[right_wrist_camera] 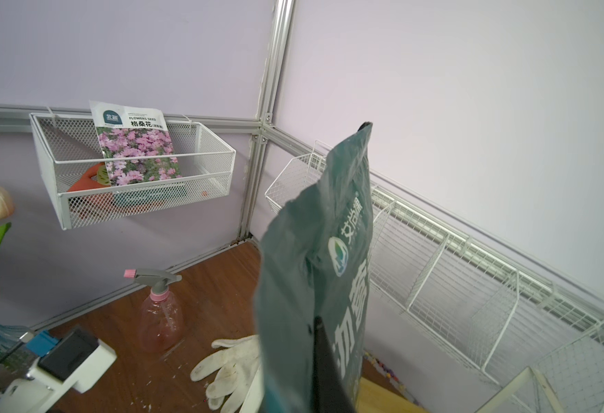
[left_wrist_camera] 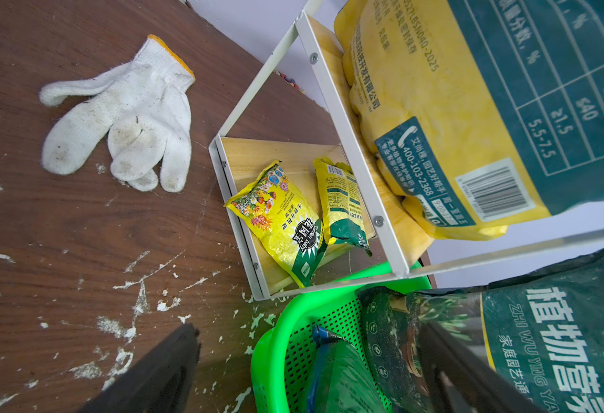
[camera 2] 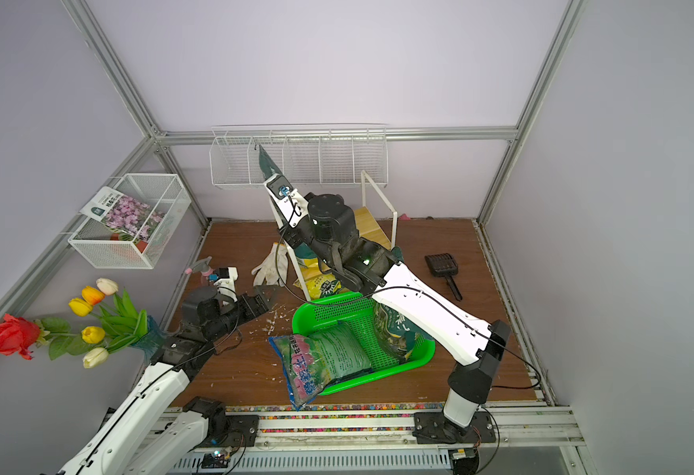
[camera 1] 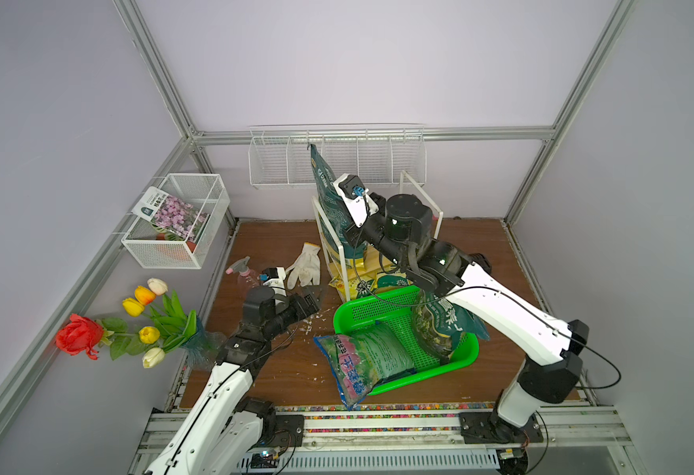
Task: Take down the fertilizer bag from the shelf
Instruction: Pick up the fertilizer bag from the shelf.
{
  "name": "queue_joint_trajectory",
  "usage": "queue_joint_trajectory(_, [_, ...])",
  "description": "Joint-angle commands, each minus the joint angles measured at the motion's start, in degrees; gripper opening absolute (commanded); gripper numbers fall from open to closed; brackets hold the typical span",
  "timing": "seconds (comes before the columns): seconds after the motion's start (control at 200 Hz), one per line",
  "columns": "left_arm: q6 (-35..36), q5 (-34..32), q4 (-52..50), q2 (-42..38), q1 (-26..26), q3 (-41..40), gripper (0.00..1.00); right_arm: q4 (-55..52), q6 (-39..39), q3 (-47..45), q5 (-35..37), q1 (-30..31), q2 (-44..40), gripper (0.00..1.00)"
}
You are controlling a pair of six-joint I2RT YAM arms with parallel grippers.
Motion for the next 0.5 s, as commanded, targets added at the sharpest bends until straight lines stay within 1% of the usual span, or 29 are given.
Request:
queue_joint_trajectory(0.0, [0.86,-0.55,-0.69,-0.78,-0.29,-0.1,1.0,-0.32,0.7,1.83,-0.82,0.04,1.38,0.0])
queue_joint_trajectory(0.29, [0.98,-0.64,-1.18,-1.24,-0.29,-0.41,1.0,0.5,-0.52,2.63,-0.49,-0.09,1.35,0.0])
queue_joint_trajectory(0.495, [0.82,-0.96,-1.06,-1.5,-0.27,-0.91,1.0,-1.3,-2.08,8.35,-0.36,-1.28,1.63,0.0])
